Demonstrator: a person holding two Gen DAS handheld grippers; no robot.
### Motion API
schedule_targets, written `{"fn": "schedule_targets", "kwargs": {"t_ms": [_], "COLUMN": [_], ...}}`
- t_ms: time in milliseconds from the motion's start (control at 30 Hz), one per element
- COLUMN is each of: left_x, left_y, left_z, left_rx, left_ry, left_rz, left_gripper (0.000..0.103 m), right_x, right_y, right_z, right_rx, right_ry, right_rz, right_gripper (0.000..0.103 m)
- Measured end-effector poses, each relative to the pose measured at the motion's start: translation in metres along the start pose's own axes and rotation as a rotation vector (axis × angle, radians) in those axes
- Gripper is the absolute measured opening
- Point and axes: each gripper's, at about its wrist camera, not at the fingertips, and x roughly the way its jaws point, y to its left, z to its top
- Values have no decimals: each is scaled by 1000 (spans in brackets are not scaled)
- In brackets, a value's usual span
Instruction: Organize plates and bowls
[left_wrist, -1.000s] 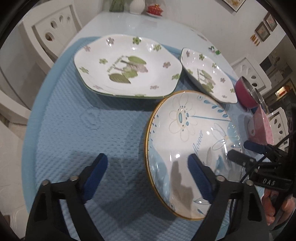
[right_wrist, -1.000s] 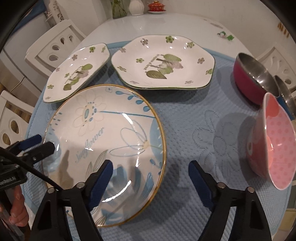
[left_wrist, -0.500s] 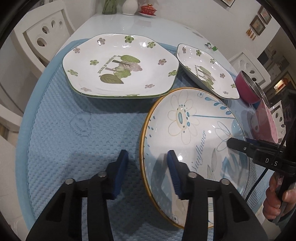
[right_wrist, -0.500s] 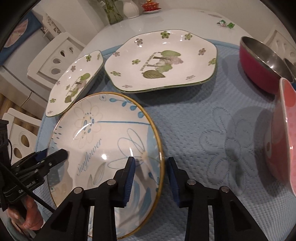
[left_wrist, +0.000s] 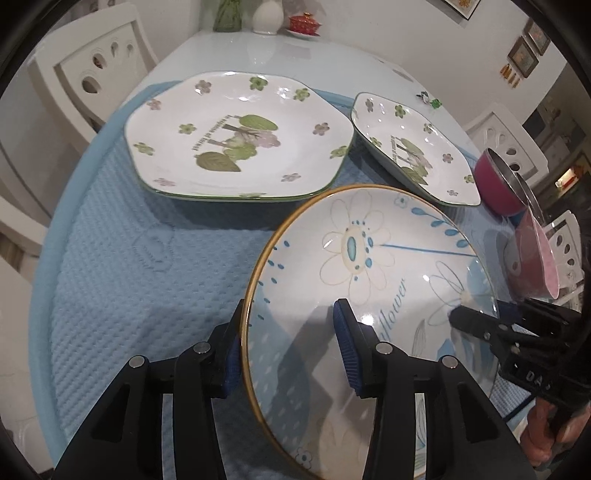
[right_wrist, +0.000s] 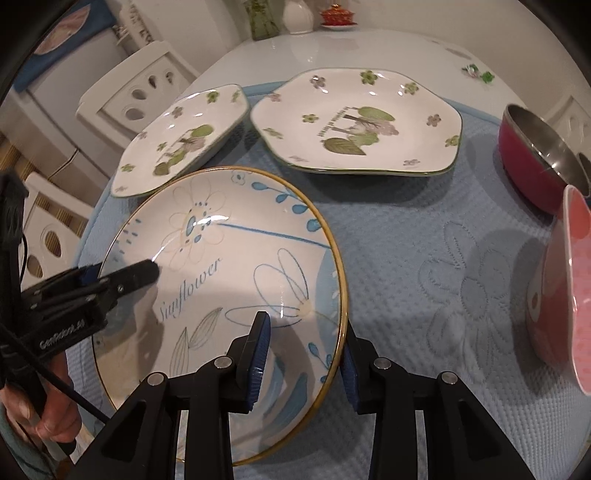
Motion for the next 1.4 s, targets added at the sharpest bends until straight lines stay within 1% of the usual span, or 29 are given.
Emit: {"fn": "schedule_targets", "kwargs": {"t_ms": [133,367,533,700,933,1133,1200,1300,1400], "left_x": [-13,-47,-64,-75,-73,-60,-54,-53,-59], "left_y": [7,10,14,12,17,17,18,19,20], "left_z": [-7,-26,-45,-63,-83,-93,-95,-97,-99], "left_rx": [-34,-46,-30,5,-20,-38,-56,-74,-59], "left_ry": [-6,-23,1,23,59,83,95,98,77], "left_rz": [-2,21,7,29,15,3,-14,-27,-20], "left_gripper": [41,40,41,40,40,40,40,40,40], "right_x": [-8,-29,-39,-41,-38,-27,-24,-30,-37], "right_y": [9,30,41,47,52,46,43,42,42], "right_z": [-7,-23,-36,-54,-71,-80,-82,-80,-78], "right_rx": [6,7,6,-5,-18,18,24,25,10], "right_ry": [6,20,40,71,101,132,137,113,90], "right_rz": [10,26,43,45,27,15,2,-1,-6], "right_gripper": [34,34,34,34,34,34,34,34,34]}}
